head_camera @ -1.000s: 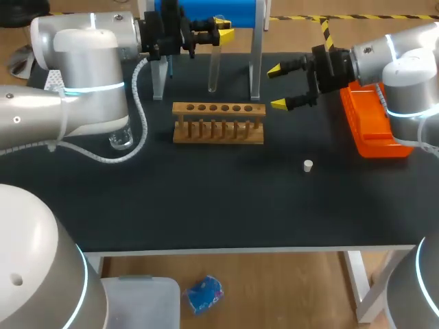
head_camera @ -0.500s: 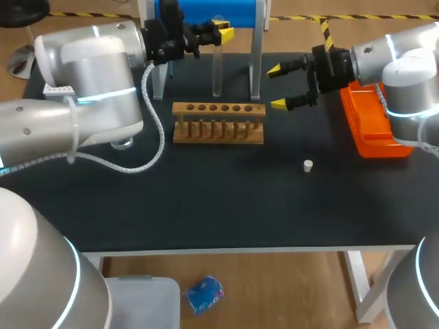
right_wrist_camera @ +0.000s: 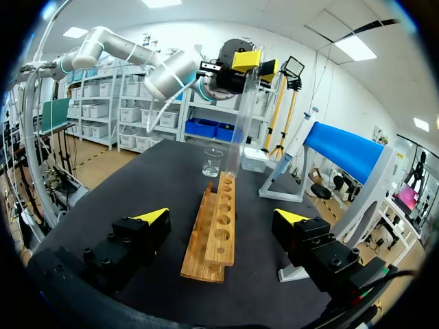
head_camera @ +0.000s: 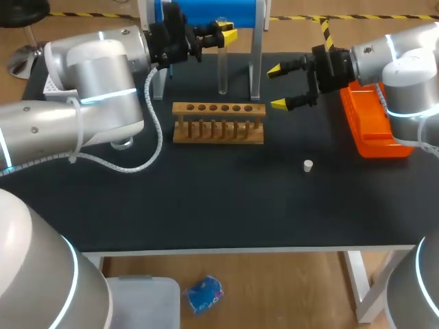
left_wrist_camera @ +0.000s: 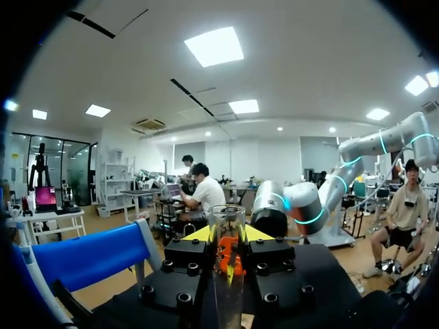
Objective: Invert the test tube, pick up the pipette, mount the tip to pipette, aspirate from beaker and dispense into the tube, eject the tip, return the pipette, and cap with the stopper.
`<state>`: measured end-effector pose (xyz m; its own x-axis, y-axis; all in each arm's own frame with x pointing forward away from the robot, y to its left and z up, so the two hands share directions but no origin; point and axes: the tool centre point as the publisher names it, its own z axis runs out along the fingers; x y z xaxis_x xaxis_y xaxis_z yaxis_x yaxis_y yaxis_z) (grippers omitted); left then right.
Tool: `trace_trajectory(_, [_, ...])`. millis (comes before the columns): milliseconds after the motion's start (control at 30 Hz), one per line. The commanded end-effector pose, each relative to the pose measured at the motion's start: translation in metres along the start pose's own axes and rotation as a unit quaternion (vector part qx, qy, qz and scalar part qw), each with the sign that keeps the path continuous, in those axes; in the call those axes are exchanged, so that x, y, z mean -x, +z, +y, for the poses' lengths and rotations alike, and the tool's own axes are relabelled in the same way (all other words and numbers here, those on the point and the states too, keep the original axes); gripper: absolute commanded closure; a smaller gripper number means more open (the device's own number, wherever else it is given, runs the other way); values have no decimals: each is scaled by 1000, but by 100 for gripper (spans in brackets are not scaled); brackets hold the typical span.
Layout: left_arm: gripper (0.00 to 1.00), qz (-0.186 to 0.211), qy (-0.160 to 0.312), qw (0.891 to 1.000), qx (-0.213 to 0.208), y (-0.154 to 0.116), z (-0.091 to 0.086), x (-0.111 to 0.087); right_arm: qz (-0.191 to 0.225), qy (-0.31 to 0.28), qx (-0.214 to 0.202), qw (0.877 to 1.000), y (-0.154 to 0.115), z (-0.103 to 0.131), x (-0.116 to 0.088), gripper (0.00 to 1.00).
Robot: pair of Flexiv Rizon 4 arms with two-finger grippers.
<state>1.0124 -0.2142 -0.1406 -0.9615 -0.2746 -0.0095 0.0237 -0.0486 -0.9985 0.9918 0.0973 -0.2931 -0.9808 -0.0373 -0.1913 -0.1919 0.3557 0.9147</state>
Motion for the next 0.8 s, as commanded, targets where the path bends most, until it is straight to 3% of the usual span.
trace_trajectory(33, [100,26,0,1000,-10,1,13,6,0,0,-1,1000,-1,0,0,0])
trace_trajectory(200, [100,58,10,998,-27,1,20,3,0,0,-1,1000,-1,0,0,0])
trace_trajectory(467, [100,63,-29,998,0,0,34,4,0,0,-1,1000,-1,0,0,0])
trace_trajectory(800, [100,68,-45,997,-4,4,43,7,0,0,-1,1000,-1,0,0,0])
